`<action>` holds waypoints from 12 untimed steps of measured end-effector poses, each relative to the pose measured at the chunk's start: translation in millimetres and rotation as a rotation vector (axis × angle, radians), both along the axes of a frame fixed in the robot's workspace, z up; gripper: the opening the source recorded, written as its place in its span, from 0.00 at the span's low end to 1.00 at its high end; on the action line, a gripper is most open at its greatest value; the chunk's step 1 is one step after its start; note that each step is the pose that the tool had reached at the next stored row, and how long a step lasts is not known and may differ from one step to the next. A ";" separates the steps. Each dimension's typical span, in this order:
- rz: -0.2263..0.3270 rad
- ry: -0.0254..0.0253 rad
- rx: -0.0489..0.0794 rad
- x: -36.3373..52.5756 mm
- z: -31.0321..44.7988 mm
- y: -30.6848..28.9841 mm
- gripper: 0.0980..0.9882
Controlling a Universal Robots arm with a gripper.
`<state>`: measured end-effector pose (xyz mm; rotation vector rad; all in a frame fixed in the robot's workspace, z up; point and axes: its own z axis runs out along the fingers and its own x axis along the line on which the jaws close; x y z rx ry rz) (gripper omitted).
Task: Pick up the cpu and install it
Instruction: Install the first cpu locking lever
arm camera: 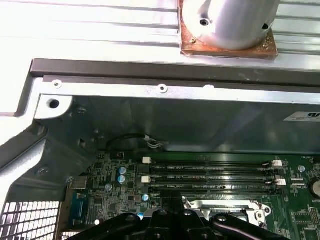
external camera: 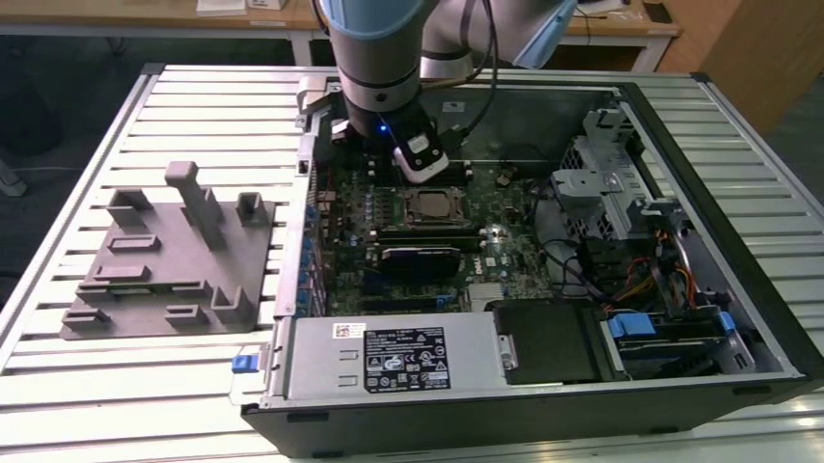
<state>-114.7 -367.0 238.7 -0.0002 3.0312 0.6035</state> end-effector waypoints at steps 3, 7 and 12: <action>0.000 0.0000 0.000 1.4 0.0 0.0 0.01; 0.000 0.0000 0.000 11.0 0.0 0.0 0.01; -0.001 0.0000 -0.001 27.0 -0.1 0.1 0.01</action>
